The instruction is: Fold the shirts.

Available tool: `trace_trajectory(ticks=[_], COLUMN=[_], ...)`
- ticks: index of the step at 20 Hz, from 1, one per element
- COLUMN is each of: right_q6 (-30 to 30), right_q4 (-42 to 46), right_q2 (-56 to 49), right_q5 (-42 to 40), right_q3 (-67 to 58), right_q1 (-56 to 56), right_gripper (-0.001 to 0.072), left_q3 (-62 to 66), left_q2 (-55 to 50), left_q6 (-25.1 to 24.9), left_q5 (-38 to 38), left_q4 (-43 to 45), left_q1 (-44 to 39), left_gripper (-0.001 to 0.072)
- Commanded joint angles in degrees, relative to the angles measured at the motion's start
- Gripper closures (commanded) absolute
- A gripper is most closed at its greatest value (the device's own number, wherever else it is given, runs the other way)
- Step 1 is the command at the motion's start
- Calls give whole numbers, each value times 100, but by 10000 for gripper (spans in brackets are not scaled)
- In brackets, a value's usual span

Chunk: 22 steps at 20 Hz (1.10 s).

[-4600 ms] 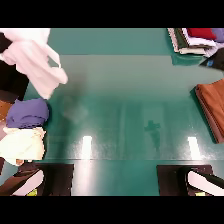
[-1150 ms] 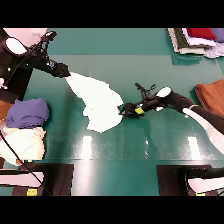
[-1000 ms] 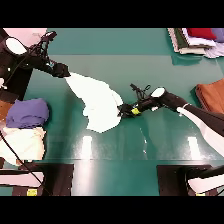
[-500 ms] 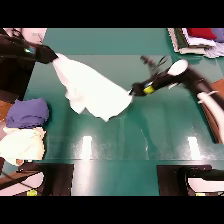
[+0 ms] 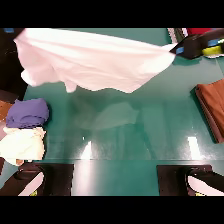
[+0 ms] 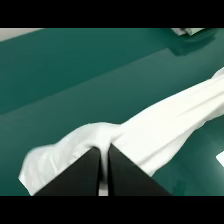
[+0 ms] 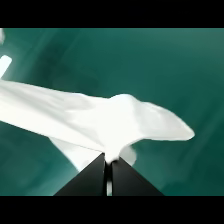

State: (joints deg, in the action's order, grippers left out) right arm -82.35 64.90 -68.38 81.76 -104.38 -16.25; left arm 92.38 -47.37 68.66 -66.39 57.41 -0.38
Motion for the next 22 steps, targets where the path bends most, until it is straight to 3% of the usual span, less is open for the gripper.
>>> trace_trajectory(ticks=[1,5,9,16,22], right_q6=[-39,-227,-227,-229,-229], right_q4=[533,835,822,807,807], right_q2=[286,286,286,286,286], right_q5=[533,850,946,-339,-330], right_q3=[-833,-940,748,3974,4402], right_q1=[59,59,-11,-7,-7], right_gripper=[696,696,696,696,696], left_q3=[457,319,-1469,-5405,-5925], left_q2=[339,238,22,-50,-46], left_q6=[13,13,35,-529,-564], left_q5=[-400,-846,-1049,240,-76], left_q4=[-570,-643,-651,-645,-645], left_q1=[7,7,7,-396,-588], left_gripper=[679,679,679,678,658])
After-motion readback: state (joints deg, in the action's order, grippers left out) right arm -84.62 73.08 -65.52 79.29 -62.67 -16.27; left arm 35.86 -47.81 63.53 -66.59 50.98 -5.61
